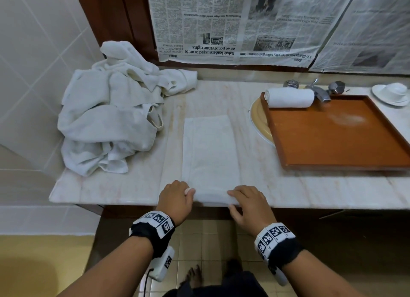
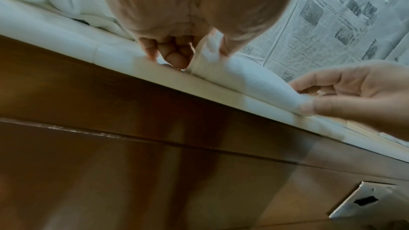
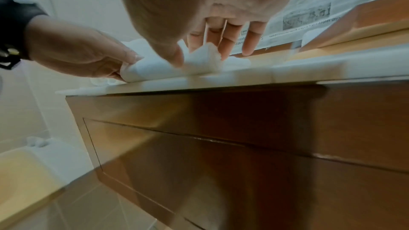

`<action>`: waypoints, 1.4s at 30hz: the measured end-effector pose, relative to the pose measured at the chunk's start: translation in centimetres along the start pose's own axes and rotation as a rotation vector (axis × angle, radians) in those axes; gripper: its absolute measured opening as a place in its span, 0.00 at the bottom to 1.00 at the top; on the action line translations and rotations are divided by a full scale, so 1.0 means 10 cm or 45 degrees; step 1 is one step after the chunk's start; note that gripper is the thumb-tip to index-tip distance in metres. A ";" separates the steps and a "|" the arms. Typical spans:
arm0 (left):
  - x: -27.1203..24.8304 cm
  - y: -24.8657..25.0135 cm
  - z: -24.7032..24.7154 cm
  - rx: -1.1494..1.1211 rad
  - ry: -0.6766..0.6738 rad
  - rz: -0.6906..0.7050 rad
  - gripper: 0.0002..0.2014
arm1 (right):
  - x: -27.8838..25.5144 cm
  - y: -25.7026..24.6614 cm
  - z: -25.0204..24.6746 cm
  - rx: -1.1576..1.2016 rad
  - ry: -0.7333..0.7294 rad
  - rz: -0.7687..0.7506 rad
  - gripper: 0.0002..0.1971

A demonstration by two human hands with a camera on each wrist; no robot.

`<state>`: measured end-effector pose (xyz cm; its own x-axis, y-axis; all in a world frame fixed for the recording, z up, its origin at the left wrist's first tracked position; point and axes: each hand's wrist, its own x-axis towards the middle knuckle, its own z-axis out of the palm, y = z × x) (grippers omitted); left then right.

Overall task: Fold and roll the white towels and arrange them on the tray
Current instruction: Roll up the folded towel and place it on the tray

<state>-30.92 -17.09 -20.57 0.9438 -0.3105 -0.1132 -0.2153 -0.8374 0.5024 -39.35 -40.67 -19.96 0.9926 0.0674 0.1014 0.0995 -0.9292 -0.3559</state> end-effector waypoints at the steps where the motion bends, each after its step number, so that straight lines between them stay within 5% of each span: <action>1: -0.01 0.01 0.00 -0.052 0.033 -0.004 0.08 | -0.01 0.03 -0.01 -0.003 -0.032 -0.006 0.18; 3: -0.04 0.04 0.00 -0.050 0.115 0.073 0.03 | 0.02 0.06 -0.03 -0.013 -0.070 -0.029 0.19; 7: -0.09 0.04 0.07 0.204 0.176 0.542 0.12 | 0.13 0.06 -0.12 0.051 -0.135 -0.026 0.15; 9: -0.12 -0.01 0.10 0.241 0.147 0.638 0.16 | 0.19 0.08 -0.16 0.065 -0.214 0.013 0.16; 12: -0.13 -0.13 0.10 0.206 0.122 0.590 0.22 | 0.25 0.10 -0.17 0.136 -0.285 0.084 0.15; 16: -0.08 -0.22 0.07 0.112 0.095 0.584 0.14 | 0.30 0.06 -0.17 0.288 -0.268 0.306 0.09; 18: -0.05 -0.27 0.06 0.074 0.080 0.537 0.18 | 0.31 -0.01 -0.17 0.204 -0.244 0.361 0.08; 21: -0.03 -0.24 0.04 -0.007 0.051 0.376 0.26 | 0.29 -0.10 -0.14 -0.053 -0.126 0.273 0.09; 25: 0.02 -0.20 -0.01 -0.118 -0.003 0.199 0.31 | 0.18 -0.08 -0.10 0.017 -0.180 0.056 0.14; 32: 0.03 -0.07 -0.08 -0.282 -0.022 0.007 0.09 | 0.10 0.01 -0.03 0.087 -0.125 0.031 0.17; 36: 0.02 -0.09 -0.04 -0.234 0.006 0.138 0.14 | 0.21 0.01 -0.09 0.132 -0.193 0.062 0.15; 40: 0.00 -0.14 0.02 0.181 0.205 0.449 0.22 | 0.36 0.02 -0.17 0.192 -0.306 0.179 0.14; 42: 0.02 -0.17 0.06 0.314 0.168 0.605 0.24 | 0.41 0.00 -0.22 0.176 -0.372 0.225 0.14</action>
<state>-30.52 -16.06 -21.98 0.7485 -0.6343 0.1934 -0.6626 -0.7045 0.2543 -35.41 -41.18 -17.53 0.9715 0.0299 -0.2350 -0.0862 -0.8794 -0.4682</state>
